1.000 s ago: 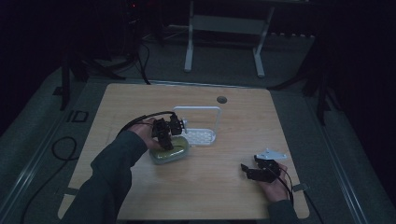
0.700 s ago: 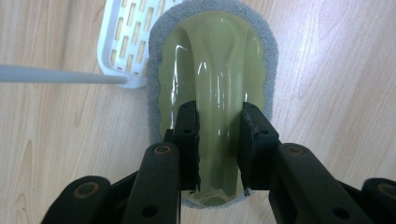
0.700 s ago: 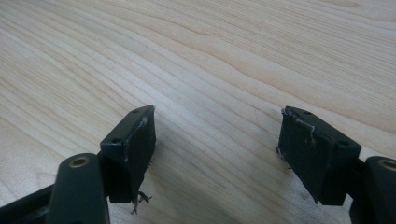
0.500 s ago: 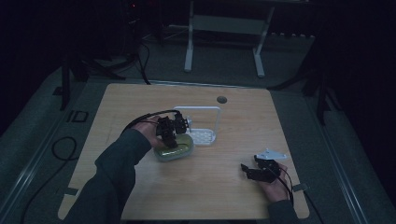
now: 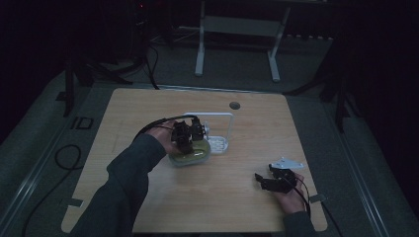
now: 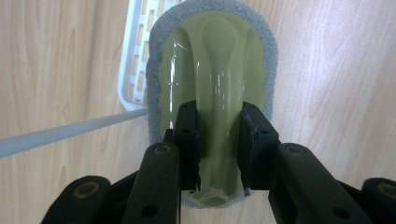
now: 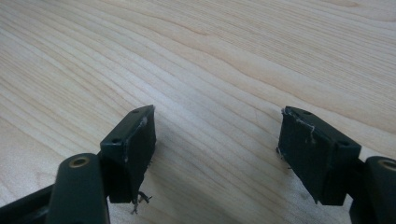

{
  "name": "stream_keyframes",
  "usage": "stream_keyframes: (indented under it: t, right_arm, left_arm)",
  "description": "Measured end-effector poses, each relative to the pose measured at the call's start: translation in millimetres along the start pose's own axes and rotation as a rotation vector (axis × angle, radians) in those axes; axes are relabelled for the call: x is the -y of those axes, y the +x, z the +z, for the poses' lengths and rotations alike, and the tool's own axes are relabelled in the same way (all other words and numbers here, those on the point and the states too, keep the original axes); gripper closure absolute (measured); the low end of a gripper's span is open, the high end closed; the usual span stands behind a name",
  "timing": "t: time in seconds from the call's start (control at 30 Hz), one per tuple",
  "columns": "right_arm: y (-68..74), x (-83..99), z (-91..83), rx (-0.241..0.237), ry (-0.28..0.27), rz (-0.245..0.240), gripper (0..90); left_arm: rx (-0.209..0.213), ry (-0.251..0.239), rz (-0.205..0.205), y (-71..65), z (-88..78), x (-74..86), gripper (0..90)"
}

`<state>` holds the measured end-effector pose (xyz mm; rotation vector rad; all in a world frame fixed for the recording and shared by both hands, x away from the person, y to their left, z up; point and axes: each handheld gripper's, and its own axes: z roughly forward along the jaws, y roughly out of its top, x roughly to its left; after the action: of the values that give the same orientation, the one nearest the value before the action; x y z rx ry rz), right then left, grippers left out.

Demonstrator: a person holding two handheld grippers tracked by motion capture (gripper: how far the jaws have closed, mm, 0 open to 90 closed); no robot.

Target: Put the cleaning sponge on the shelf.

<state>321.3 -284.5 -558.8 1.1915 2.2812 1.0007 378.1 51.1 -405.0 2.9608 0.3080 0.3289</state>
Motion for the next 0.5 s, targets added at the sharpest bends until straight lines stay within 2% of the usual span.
stream_keyframes:
  t: [0.2, 0.37, 0.5]
  right_arm:
    - [0.0, 0.0, 0.0, 0.000, 0.000, 0.000, 27.0]
    - [0.0, 0.0, 0.0, 0.000, 0.000, 0.000, 27.0]
    - [0.0, 0.0, 0.0, 0.000, 0.000, 0.000, 27.0]
  left_arm:
    - [-0.041, -0.032, 0.031, 1.9, -6.0, -3.9, 71.7]
    - [-0.054, -0.060, 0.060, 3.7, -8.2, -8.5, 71.8]
    - [-0.061, -0.068, 0.066, 6.4, -5.6, -11.9, 71.8]
